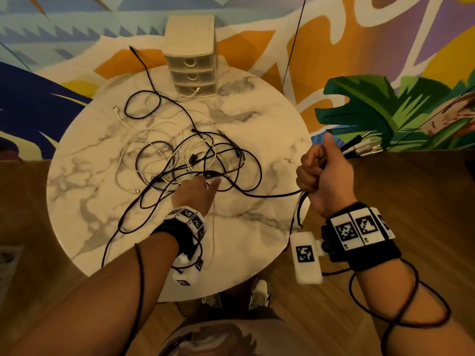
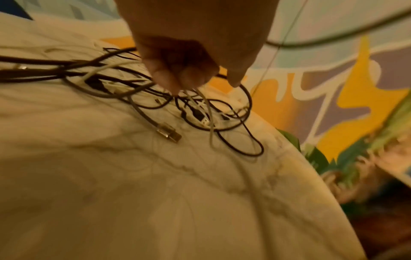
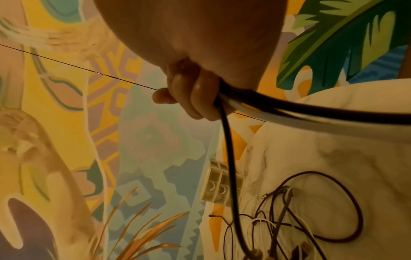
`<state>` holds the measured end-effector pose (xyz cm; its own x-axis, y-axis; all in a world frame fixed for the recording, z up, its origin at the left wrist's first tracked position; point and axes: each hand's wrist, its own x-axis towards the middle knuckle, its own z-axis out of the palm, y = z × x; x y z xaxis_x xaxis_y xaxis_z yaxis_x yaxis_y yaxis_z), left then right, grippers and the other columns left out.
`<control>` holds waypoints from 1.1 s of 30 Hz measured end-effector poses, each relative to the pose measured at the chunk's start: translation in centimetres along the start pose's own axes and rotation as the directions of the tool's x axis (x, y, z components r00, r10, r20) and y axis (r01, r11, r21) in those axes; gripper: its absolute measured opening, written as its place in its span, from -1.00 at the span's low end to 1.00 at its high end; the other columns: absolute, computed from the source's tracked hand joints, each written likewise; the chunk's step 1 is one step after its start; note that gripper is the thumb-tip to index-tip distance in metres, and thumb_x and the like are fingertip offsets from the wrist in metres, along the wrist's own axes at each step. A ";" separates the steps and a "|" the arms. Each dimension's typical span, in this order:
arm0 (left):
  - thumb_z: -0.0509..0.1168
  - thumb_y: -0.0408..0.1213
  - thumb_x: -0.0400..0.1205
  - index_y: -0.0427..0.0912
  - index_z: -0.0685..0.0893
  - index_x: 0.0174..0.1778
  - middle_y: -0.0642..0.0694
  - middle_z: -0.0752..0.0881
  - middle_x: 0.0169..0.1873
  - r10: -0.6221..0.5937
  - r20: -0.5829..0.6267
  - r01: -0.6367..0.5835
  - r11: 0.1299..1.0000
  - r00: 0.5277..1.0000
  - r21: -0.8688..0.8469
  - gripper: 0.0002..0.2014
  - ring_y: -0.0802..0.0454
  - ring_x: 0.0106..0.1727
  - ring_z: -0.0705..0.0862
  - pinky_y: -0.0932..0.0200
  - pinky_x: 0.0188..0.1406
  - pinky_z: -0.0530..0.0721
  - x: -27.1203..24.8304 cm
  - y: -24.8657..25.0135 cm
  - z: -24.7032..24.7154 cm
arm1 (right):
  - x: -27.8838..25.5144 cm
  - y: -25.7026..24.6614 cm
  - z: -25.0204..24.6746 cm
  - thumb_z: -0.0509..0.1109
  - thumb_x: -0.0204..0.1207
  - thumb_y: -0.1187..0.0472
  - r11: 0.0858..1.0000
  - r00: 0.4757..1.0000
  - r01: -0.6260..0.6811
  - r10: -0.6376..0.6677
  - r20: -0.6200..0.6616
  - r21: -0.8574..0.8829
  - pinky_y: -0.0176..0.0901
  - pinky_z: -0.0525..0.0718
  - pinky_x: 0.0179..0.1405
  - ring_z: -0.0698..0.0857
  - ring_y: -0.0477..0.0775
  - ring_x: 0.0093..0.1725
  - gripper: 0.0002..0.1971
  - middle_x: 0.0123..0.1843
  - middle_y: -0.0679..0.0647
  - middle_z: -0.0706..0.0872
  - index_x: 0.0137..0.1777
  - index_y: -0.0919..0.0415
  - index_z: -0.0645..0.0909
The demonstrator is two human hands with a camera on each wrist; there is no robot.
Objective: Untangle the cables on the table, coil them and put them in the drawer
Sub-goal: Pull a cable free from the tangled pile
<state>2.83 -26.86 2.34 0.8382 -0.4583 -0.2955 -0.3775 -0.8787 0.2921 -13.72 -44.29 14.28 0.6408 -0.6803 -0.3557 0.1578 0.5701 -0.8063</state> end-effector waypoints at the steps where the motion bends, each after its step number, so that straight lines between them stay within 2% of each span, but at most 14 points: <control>1: -0.06 0.44 0.51 -0.15 0.70 -0.14 -0.15 0.75 -0.20 -0.053 0.067 0.057 0.996 0.996 -0.072 -0.28 -0.21 -0.14 0.71 -0.02 -0.09 0.69 0.4 -0.6 0.0 | 0.0 0.2 0.0 0.00 0.72 -0.05 1.000 1.000 -0.010 0.010 -0.004 -0.009 -0.51 0.04 -0.61 0.11 -0.13 -0.74 -0.35 -0.70 -0.05 0.15 -0.62 0.18 0.39; 3: 0.00 0.42 0.50 -0.17 0.75 -0.28 -0.20 0.78 -0.30 -0.186 0.163 0.221 0.947 0.969 -0.232 -0.29 -0.22 -0.20 0.74 -0.02 -0.07 0.71 0.8 -2.0 -0.3 | 0.0 0.7 -0.1 0.00 0.72 -0.06 0.999 0.999 -0.032 0.031 -0.022 -0.035 -0.49 0.02 -0.60 0.10 -0.12 -0.74 -0.34 -0.71 -0.05 0.15 -0.63 0.19 0.39; 5: 0.08 0.25 0.60 -0.30 0.73 -0.09 -0.31 0.77 -0.12 -0.279 0.130 0.299 0.937 0.951 -0.178 -0.38 -0.27 -0.06 0.73 -0.02 -0.01 0.68 0.8 -3.5 -0.8 | 0.1 1.0 -0.4 0.02 0.72 -0.07 0.996 0.999 -0.037 0.034 -0.042 -0.078 -0.44 0.00 -0.60 0.10 -0.10 -0.73 -0.35 -0.70 -0.05 0.15 -0.63 0.17 0.37; 7: 0.08 0.10 0.65 -0.28 0.66 0.10 -0.35 0.71 0.05 -0.278 0.020 0.279 0.958 0.960 -0.062 -0.50 -0.31 0.07 0.67 -0.06 0.04 0.61 0.6 -3.9 -1.7 | 0.2 1.6 -0.6 0.05 0.71 -0.05 0.986 0.998 -0.026 0.017 -0.060 -0.162 -0.42 0.01 -0.63 0.11 -0.09 -0.72 -0.36 -0.70 -0.05 0.16 -0.65 0.13 0.32; 11: 0.06 -0.12 0.68 -0.09 0.55 0.20 -0.26 0.70 0.09 -0.095 -0.063 0.092 0.995 0.994 -0.048 -0.72 -0.31 0.09 0.65 -0.07 -0.01 0.58 -0.6 -1.2 -4.5 | -1.0 2.3 0.7 0.17 0.69 0.08 0.927 0.998 -0.021 0.042 0.048 -0.374 -0.28 0.18 -0.70 0.19 -0.12 -0.70 -0.48 -0.70 -0.11 0.25 -0.54 0.09 0.21; 13: 0.00 -0.08 0.72 -0.12 0.58 0.14 -0.25 0.72 0.01 0.061 -0.131 -0.057 0.998 0.989 0.034 -0.70 -0.30 0.04 0.67 0.00 -0.15 0.52 -2.1 1.1 -6.0 | -2.6 3.0 2.2 0.19 0.68 -0.01 0.780 0.972 0.039 0.114 0.203 -0.624 -0.17 0.34 -0.53 0.32 -0.08 -0.63 -0.47 -0.67 -0.04 0.38 -0.58 0.09 0.33; 15: 0.03 -0.05 0.71 -0.10 0.60 0.05 -0.17 0.73 -0.05 0.155 -0.117 -0.139 0.981 0.981 0.135 -0.71 -0.22 0.00 0.68 0.03 -0.15 0.53 -4.1 3.6 -7.4 | -4.2 4.5 3.7 0.13 0.64 -0.18 0.588 0.917 0.112 0.249 0.311 -0.801 -0.06 0.49 -0.32 0.49 -0.01 -0.54 -0.40 -0.57 0.11 0.61 -0.54 0.15 0.59; 17: 0.14 -0.10 0.62 -0.04 0.58 -0.10 -0.05 0.68 -0.16 0.229 -0.061 -0.214 0.957 0.971 0.196 -0.85 -0.07 -0.07 0.66 0.11 -0.19 0.52 -5.9 5.1 -7.8 | -4.7 6.3 4.7 0.06 0.61 -0.28 0.500 0.908 0.082 0.320 0.272 -0.862 -0.07 0.54 -0.26 0.58 0.01 -0.51 -0.33 -0.52 0.14 0.70 -0.37 0.21 0.72; 20: 0.14 -0.12 0.62 -0.03 0.59 -0.10 -0.02 0.70 -0.15 0.355 -0.045 -0.336 0.914 0.934 0.226 -0.85 -0.07 -0.09 0.69 0.12 -0.30 0.49 -7.8 5.5 -6.5 | -3.3 8.2 4.2 0.08 0.66 -0.20 0.585 0.963 -0.110 0.263 0.060 -0.804 -0.20 0.41 -0.41 0.50 -0.17 -0.64 -0.40 -0.69 0.01 0.58 -0.45 0.16 0.62; 23: 0.08 -0.07 0.67 -0.06 0.57 -0.03 -0.05 0.70 -0.13 0.395 0.042 -0.395 0.895 0.918 0.210 -0.80 -0.10 -0.12 0.67 0.05 -0.26 0.59 -8.4 4.8 -3.9 | -1.9 9.0 2.8 0.14 0.68 -0.08 0.669 0.979 -0.120 0.201 0.023 -0.733 -0.21 0.36 -0.36 0.51 -0.24 -0.64 -0.62 -0.58 0.03 0.62 -0.05 0.10 0.72; 25: 0.07 -0.08 0.69 -0.04 0.58 0.03 -0.06 0.70 -0.14 0.325 0.080 -0.334 0.932 0.942 0.140 -0.79 -0.09 -0.13 0.67 0.02 -0.21 0.64 -7.7 3.1 -2.0 | -1.6 9.0 2.5 0.10 0.70 -0.04 0.694 0.982 -0.079 0.179 0.065 -0.715 -0.22 0.36 -0.30 0.52 -0.25 -0.60 -0.63 -0.56 0.06 0.64 0.08 0.07 0.73; 28: 0.09 -0.15 0.69 0.01 0.57 0.13 -0.09 0.72 -0.08 0.171 0.168 -0.173 0.985 0.971 -0.001 -0.81 -0.10 -0.06 0.70 -0.02 -0.09 0.69 -5.5 -0.3 -0.6 | -1.4 8.3 2.3 0.07 0.72 -0.03 0.744 0.986 -0.054 0.145 0.081 -0.666 -0.28 0.33 -0.37 0.44 -0.20 -0.64 -0.55 -0.51 0.13 0.64 -0.06 0.13 0.77; 30: 0.08 -0.20 0.69 0.00 0.59 0.17 -0.12 0.74 -0.01 0.139 0.091 -0.135 0.989 0.986 -0.055 -0.77 -0.16 0.01 0.70 0.01 -0.04 0.67 -3.8 -1.7 -1.6 | -1.3 7.6 2.1 0.06 0.73 0.00 0.793 0.991 -0.022 0.096 0.090 -0.609 -0.34 0.31 -0.51 0.34 -0.16 -0.67 -0.51 -0.49 0.17 0.64 -0.12 0.21 0.77; 33: 0.11 -0.20 0.70 -0.05 0.63 0.15 -0.13 0.74 -0.03 0.136 -0.209 -0.164 0.979 0.968 -0.122 -0.78 -0.17 -0.02 0.69 0.07 -0.16 0.56 -1.9 -2.5 -4.4 | -1.2 6.3 1.9 0.07 0.74 0.07 0.893 1.000 0.010 -0.004 0.016 -0.450 -0.40 0.22 -0.68 0.25 -0.15 -0.68 -0.51 -0.52 0.19 0.60 -0.19 0.31 0.74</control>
<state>3.88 -23.25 6.15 0.8426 -0.5356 -0.0563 -0.4590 -0.7687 0.4454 -12.05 -39.02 10.50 0.6520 -0.6750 -0.3453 -0.1905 0.2949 -0.9363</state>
